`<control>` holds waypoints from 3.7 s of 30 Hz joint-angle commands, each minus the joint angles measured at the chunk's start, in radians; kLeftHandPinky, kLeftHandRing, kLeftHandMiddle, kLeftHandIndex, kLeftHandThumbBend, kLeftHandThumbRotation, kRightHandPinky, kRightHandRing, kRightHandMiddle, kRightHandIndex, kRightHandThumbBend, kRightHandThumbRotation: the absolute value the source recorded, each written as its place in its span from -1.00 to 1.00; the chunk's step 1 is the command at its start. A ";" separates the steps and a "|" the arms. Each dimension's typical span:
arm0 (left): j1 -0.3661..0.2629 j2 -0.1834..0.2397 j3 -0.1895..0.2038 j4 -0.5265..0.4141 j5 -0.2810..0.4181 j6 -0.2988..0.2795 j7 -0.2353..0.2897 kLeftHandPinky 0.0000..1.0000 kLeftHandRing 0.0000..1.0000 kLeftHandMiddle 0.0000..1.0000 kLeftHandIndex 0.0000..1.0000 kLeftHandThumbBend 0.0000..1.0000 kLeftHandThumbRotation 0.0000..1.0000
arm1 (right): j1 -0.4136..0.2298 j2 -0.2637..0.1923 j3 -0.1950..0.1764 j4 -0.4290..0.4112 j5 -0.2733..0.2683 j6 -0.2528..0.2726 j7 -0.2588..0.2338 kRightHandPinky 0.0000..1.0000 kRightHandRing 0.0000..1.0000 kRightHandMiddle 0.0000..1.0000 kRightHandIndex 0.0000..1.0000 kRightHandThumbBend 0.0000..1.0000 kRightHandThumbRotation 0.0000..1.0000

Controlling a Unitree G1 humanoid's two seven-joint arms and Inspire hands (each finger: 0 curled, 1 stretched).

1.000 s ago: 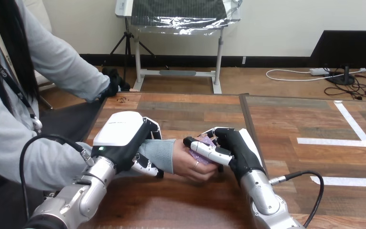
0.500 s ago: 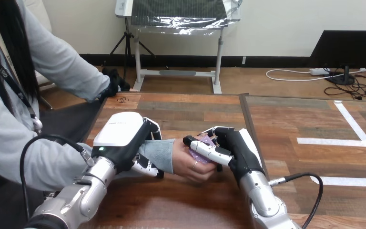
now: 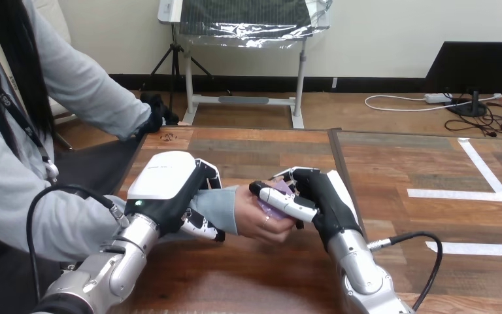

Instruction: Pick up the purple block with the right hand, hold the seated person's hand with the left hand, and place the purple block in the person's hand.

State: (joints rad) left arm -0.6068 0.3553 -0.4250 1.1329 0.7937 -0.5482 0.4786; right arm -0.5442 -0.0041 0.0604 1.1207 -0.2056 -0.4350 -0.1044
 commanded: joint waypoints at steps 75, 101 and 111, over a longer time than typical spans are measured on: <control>0.009 0.123 0.050 -0.255 -0.058 -0.076 0.094 0.96 0.98 0.98 0.98 1.00 -0.13 | -0.105 -0.105 0.060 -0.031 -0.094 -0.072 -0.057 0.41 0.55 0.64 0.76 1.00 0.76; 0.113 0.192 0.085 -0.362 -0.054 -0.122 0.120 0.93 1.00 1.00 1.00 1.00 0.17 | -0.093 -0.146 0.045 -0.009 -0.070 -0.158 -0.032 0.67 0.89 0.95 1.00 1.00 0.96; 0.159 0.209 0.105 -0.402 -0.064 -0.152 0.127 0.93 1.00 1.00 1.00 1.00 0.31 | -0.090 -0.158 0.053 -0.006 -0.083 -0.187 -0.053 0.76 0.97 0.98 1.00 1.00 0.98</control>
State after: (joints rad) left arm -0.4371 0.5437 -0.3529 0.8006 0.7484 -0.6790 0.5770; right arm -0.5854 -0.1335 0.1172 1.1195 -0.2830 -0.5855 -0.1361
